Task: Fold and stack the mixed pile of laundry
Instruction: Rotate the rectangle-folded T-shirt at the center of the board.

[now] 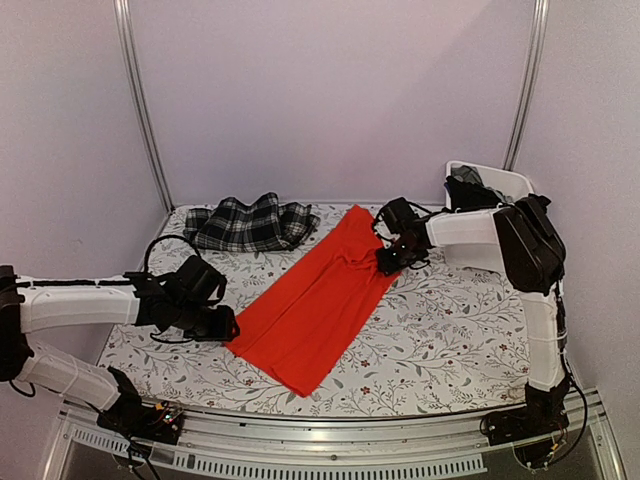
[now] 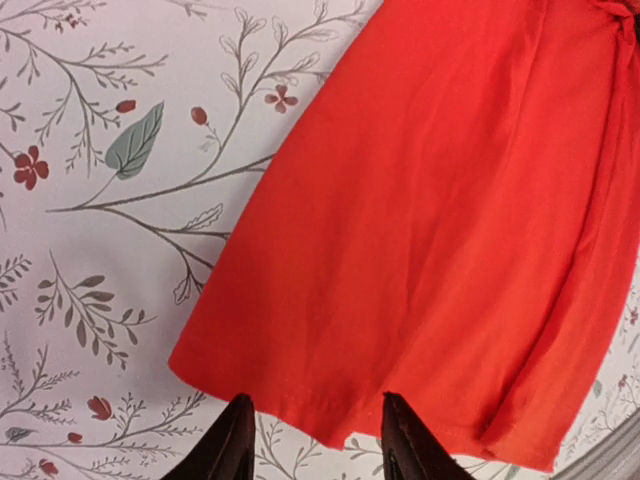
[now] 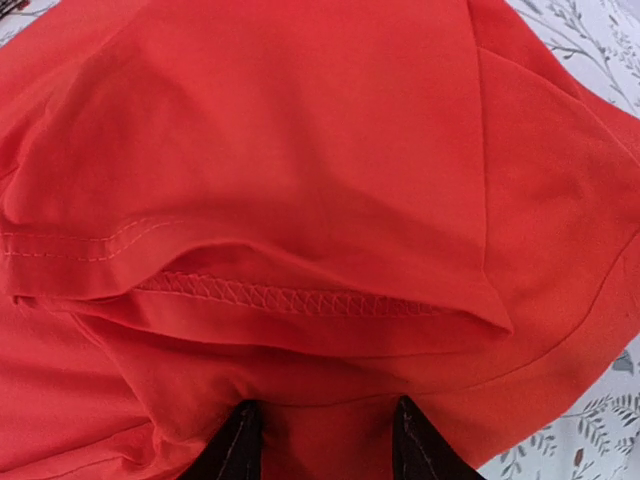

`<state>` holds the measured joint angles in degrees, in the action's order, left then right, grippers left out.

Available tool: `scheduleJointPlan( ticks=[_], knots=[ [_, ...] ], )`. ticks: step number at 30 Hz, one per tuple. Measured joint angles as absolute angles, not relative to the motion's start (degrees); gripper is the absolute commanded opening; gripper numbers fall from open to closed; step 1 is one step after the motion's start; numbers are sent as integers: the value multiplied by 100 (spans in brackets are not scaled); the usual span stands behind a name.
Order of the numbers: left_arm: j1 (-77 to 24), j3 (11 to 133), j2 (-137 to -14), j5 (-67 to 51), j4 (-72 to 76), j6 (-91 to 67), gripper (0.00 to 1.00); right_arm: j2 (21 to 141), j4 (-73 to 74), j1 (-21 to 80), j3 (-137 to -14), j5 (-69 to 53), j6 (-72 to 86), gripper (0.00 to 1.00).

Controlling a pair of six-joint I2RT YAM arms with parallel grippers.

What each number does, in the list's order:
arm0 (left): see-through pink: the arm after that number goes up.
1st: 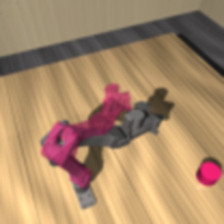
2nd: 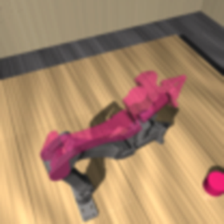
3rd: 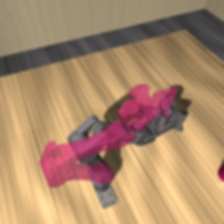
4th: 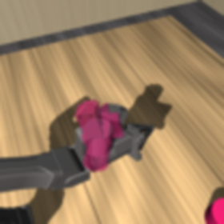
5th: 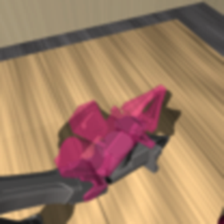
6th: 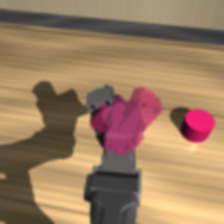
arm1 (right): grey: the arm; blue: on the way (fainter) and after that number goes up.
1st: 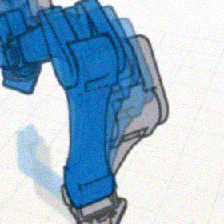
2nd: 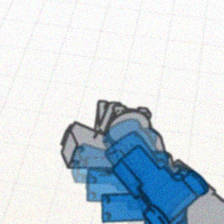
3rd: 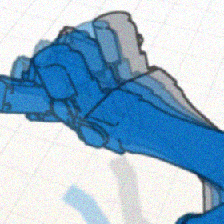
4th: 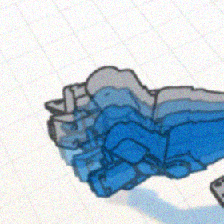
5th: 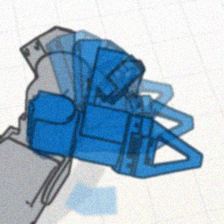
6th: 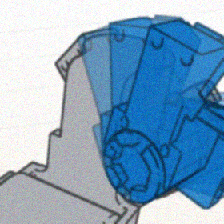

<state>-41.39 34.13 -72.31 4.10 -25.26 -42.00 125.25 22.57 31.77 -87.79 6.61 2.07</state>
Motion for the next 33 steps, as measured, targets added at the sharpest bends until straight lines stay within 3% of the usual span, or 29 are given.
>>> scheduleJointPlan(
  ticks=[9, 14, 19, 26, 33],
  knots=[
    [-4185, 3820, -7470, 342, -2368, -3695, 42, 13281, 2150, 2757, -9878, 1806, -545, 46],
    [-4276, 4128, -8082, 322, -2123, -3343, 39, 13323, 2408, 2783, -10071, 1927, -633, 56],
    [-4281, 4539, -8637, 325, -1892, -3081, 38, 12438, 2648, 3124, -9253, 1459, -390, 60],
    [-4287, 5074, -9268, 303, -1660, -2755, 31, 10779, 2414, 4106, -8138, 244, 425, 55],
    [-4309, 5380, -9937, 158, -1382, -2521, 21, 10871, 2128, 4810, -7489, -624, 1168, 53]
  ],
)
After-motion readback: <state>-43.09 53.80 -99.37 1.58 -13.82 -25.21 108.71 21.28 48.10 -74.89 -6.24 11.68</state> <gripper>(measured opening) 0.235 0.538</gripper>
